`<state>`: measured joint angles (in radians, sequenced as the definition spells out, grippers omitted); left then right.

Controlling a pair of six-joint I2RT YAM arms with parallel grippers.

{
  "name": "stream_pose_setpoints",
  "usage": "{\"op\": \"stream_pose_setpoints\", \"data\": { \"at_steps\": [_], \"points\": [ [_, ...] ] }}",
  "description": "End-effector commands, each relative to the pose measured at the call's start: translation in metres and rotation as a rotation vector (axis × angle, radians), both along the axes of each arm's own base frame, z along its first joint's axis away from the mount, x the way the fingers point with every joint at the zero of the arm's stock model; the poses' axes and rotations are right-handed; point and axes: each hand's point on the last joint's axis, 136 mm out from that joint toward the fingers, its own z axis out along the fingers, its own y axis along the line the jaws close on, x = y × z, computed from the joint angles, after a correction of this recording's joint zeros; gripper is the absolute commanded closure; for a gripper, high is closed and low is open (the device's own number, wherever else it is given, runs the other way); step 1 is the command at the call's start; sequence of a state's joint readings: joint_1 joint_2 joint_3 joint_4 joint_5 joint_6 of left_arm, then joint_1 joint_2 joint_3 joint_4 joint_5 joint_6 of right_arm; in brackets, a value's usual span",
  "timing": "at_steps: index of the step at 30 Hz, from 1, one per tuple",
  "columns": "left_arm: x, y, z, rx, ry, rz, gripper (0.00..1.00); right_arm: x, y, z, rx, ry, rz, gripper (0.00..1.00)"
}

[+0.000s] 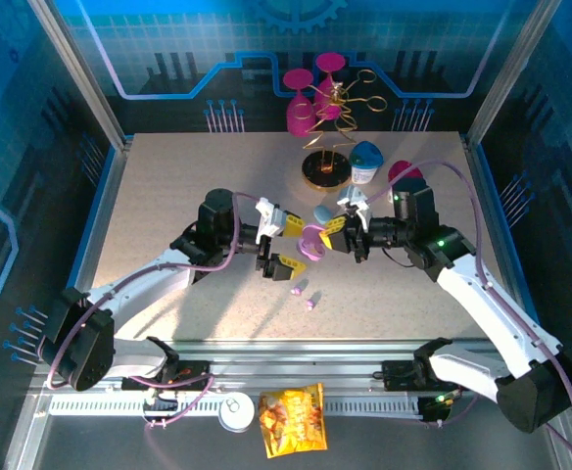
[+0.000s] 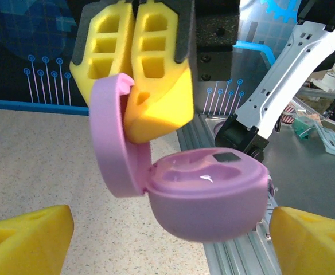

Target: Insert the wireless bluetooth earbuds into the charging case

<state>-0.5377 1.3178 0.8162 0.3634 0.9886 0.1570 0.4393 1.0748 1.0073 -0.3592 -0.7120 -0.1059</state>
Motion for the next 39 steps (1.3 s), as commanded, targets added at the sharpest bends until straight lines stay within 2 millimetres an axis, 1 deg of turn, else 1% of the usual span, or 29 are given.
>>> {"op": "stream_pose_setpoints", "data": {
  "at_steps": [1, 4, 6, 10, 14, 21, 24, 27, 31, 33, 39],
  "points": [
    [0.0008, -0.0009, 0.0144, -0.019, -0.031, -0.005, 0.11, 0.0003, 0.003, 0.0047, -0.04, -0.045, -0.004, 1.0],
    [0.0019, -0.0013, 0.0148, -0.02, -0.018, -0.001, 0.12, 0.0027, 0.0038, 0.0041, -0.058, -0.062, -0.022, 1.0],
    [0.0022, -0.0017, 0.0146, -0.019, -0.016, 0.0, 0.16, 0.0034, 0.0042, 0.004, -0.066, -0.072, -0.028, 1.0],
    [0.0029, -0.0019, 0.0151, -0.02, -0.015, 0.002, 0.19, 0.0059, 0.0045, 0.0035, -0.088, -0.097, -0.045, 1.0],
    [0.0043, -0.0029, 0.0138, -0.017, -0.003, 0.001, 0.25, 0.0045, 0.0059, 0.0016, -0.103, -0.111, -0.043, 1.0],
    [0.0065, -0.0038, 0.013, -0.016, 0.008, 0.007, 0.3, 0.0027, 0.0069, 0.0024, -0.107, -0.146, -0.046, 1.0],
    [0.0072, -0.0037, 0.0119, -0.015, 0.009, 0.009, 0.3, 0.0033, 0.0059, 0.0038, -0.105, -0.155, -0.055, 1.0],
    [0.0077, -0.0032, 0.011, -0.013, 0.007, 0.014, 0.25, 0.0024, 0.0052, 0.007, -0.097, -0.166, -0.06, 1.0],
    [0.0071, -0.0033, 0.011, -0.014, 0.007, 0.016, 0.24, 0.0019, 0.0043, 0.0086, -0.092, -0.172, -0.064, 1.0],
    [0.0074, -0.0031, 0.0111, -0.014, 0.007, 0.017, 0.27, 0.0026, 0.0038, 0.0078, -0.095, -0.171, -0.069, 1.0],
    [0.0065, -0.0031, 0.0118, -0.016, 0.007, 0.013, 0.39, 0.0023, 0.0054, 0.0063, -0.091, -0.164, -0.062, 1.0]
  ]
}}
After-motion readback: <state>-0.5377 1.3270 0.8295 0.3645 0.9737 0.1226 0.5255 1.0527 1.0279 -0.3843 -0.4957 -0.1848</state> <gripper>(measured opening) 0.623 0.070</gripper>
